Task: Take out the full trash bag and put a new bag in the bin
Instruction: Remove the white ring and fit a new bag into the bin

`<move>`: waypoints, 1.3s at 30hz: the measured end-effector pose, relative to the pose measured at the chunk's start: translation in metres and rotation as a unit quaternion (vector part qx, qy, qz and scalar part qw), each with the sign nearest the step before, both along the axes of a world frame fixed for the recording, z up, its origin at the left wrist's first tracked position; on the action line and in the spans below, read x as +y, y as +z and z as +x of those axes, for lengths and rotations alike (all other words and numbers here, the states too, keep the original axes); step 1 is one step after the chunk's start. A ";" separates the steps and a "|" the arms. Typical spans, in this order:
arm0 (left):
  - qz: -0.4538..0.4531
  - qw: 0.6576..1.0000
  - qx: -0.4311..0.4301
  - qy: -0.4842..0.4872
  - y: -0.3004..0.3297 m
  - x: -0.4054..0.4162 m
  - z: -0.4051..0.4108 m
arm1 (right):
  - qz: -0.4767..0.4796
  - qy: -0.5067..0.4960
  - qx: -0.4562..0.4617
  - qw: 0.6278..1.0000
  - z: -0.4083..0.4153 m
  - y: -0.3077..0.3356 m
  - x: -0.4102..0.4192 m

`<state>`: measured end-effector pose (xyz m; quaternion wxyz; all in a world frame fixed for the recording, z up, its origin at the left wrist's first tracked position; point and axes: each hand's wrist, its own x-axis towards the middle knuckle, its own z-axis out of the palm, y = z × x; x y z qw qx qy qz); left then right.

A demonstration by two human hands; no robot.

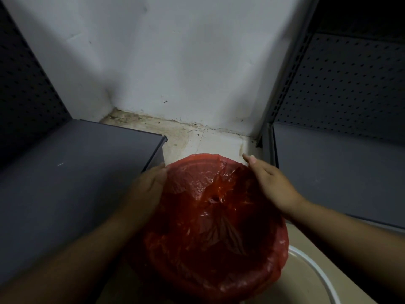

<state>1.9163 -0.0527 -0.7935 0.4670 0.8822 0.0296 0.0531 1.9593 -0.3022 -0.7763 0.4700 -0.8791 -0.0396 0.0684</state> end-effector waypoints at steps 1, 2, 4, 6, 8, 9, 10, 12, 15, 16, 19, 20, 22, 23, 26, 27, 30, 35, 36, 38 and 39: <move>0.004 1.000 0.004 -0.015 -0.003 -0.001 -0.003 | 0.012 0.003 0.008 1.000 -0.003 -0.002 0.001; 0.011 1.000 0.006 -0.022 -0.006 -0.002 -0.005 | 0.018 0.005 0.017 1.000 -0.005 -0.005 0.002; -0.004 1.000 0.012 -0.017 -0.007 -0.001 -0.006 | 0.025 0.002 0.026 0.999 -0.006 -0.008 0.002; -0.040 0.999 0.020 -0.005 -0.005 -0.001 -0.007 | 0.034 -0.003 0.037 0.999 -0.007 -0.008 0.001; -0.096 0.995 0.034 0.010 -0.004 -0.002 -0.007 | 0.061 -0.011 0.055 0.997 -0.007 -0.007 0.000; -0.126 0.991 0.048 0.018 -0.004 -0.002 -0.006 | 0.078 -0.017 0.069 0.994 -0.007 -0.006 0.000; -0.151 0.986 0.061 0.024 -0.003 -0.002 -0.006 | 0.098 -0.022 0.083 0.991 -0.007 -0.006 0.000; -0.200 0.976 0.074 0.037 -0.001 -0.003 -0.007 | 0.136 -0.033 0.111 0.984 -0.008 -0.007 -0.001; -0.249 0.964 0.082 0.053 0.000 -0.004 -0.008 | 0.183 -0.048 0.126 0.974 -0.006 -0.014 -0.007; -0.254 0.962 0.085 0.056 -0.001 -0.004 -0.008 | 0.199 -0.056 0.131 0.970 -0.005 -0.017 -0.009; -0.258 0.960 0.094 0.061 -0.005 0.000 -0.007 | 0.287 -0.091 0.164 0.939 -0.003 -0.025 -0.013; -0.256 0.960 0.097 0.059 -0.005 0.001 -0.006 | 0.334 -0.103 0.181 0.919 -0.002 -0.028 -0.013; -0.254 0.960 0.100 0.064 -0.005 0.004 -0.005 | 0.397 -0.137 0.195 0.887 -0.002 -0.035 -0.010; -0.247 0.961 0.100 0.070 -0.004 0.007 -0.004 | 0.398 -0.152 0.186 0.885 -0.002 -0.038 -0.008; -0.190 0.974 0.103 0.072 -0.006 0.020 -0.002 | 0.354 -0.194 0.129 0.906 -0.001 -0.040 -0.004; -0.160 0.979 0.104 0.072 -0.004 0.025 -0.002 | 0.342 -0.212 0.116 0.908 -0.002 -0.040 -0.005; -0.058 0.990 0.071 0.108 0.003 0.029 0.001 | 0.211 -0.270 0.079 0.936 -0.013 -0.052 -0.017; 0.022 0.990 0.024 0.137 0.017 0.019 0.014 | -0.188 -0.169 0.160 0.954 -0.041 -0.111 -0.062; 0.026 0.990 0.017 0.140 0.018 0.017 0.014 | -0.237 -0.124 0.196 0.943 -0.045 -0.122 -0.067; 0.042 0.990 0.001 0.137 0.019 0.010 0.015 | -0.298 -0.058 0.225 0.926 -0.052 -0.140 -0.072; 0.050 0.990 -0.001 0.135 0.020 0.008 0.014 | -0.305 -0.042 0.230 0.923 -0.054 -0.149 -0.074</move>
